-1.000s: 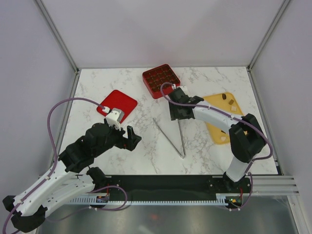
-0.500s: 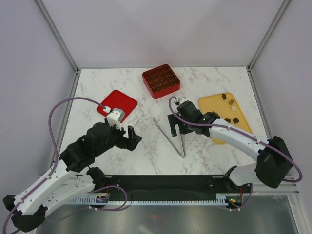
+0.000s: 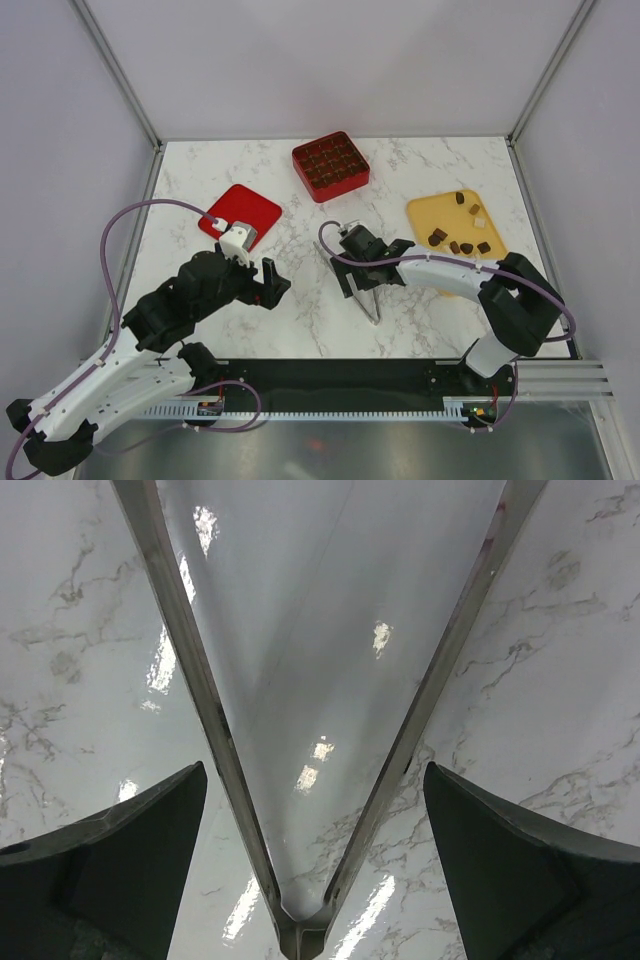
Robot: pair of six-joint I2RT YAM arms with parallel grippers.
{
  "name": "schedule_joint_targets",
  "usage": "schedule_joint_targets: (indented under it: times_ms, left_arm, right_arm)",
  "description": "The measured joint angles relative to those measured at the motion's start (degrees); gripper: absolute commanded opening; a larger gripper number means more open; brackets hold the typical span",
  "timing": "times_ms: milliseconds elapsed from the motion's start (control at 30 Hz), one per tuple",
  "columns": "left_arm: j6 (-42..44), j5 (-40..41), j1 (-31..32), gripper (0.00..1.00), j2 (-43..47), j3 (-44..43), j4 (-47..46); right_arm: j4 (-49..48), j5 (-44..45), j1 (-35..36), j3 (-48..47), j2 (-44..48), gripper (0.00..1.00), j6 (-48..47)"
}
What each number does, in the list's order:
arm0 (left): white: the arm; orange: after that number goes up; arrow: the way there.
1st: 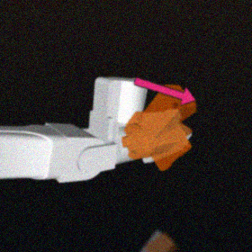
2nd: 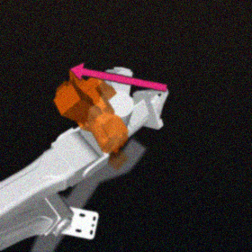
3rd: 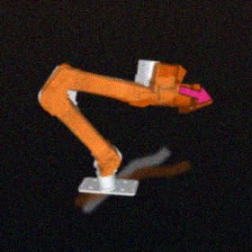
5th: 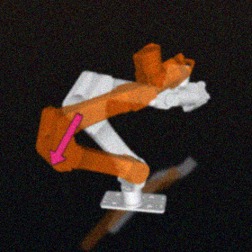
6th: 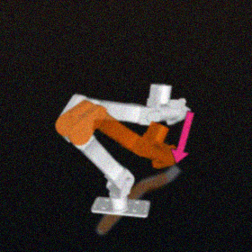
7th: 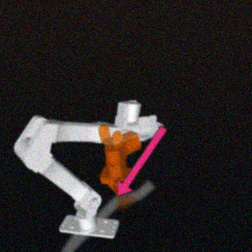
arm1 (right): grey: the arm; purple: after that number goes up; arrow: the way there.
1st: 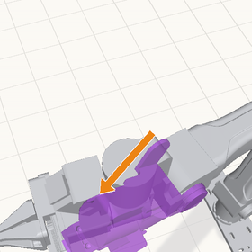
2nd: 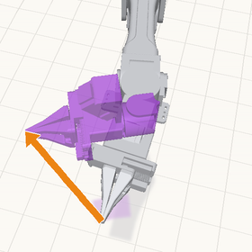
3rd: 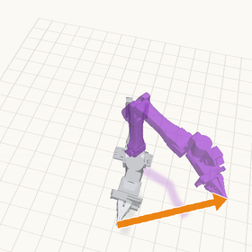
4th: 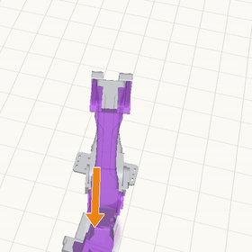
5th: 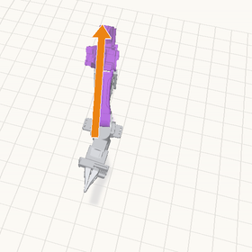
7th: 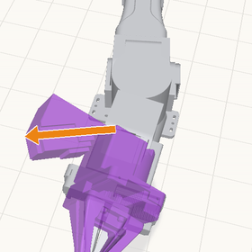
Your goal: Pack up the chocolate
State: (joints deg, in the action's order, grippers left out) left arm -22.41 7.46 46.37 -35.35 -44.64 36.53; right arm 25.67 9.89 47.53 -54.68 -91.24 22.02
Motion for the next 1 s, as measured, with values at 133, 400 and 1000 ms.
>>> schedule_joint_targets:
  times_ms: [133, 400, 1000]
  left_arm:
    - [0.00, 0.00, 0.00, 1.00, 0.00, 0.00, 0.15]
    - [0.00, 0.00, 0.00, 1.00, 0.00, 0.00, 0.22]
    - [0.02, 0.07, 0.00, 1.00, 0.00, 0.00, 0.22]
  right_arm:
    - [-1.53, 0.92, 0.37, 0.74, -2.14, 0.98, 0.09]
    - [-4.55, 1.49, 0.42, 0.74, -5.07, 0.97, 0.26]
    - [-3.41, 2.05, 0.72, -0.04, -5.14, 0.75, 0.22]
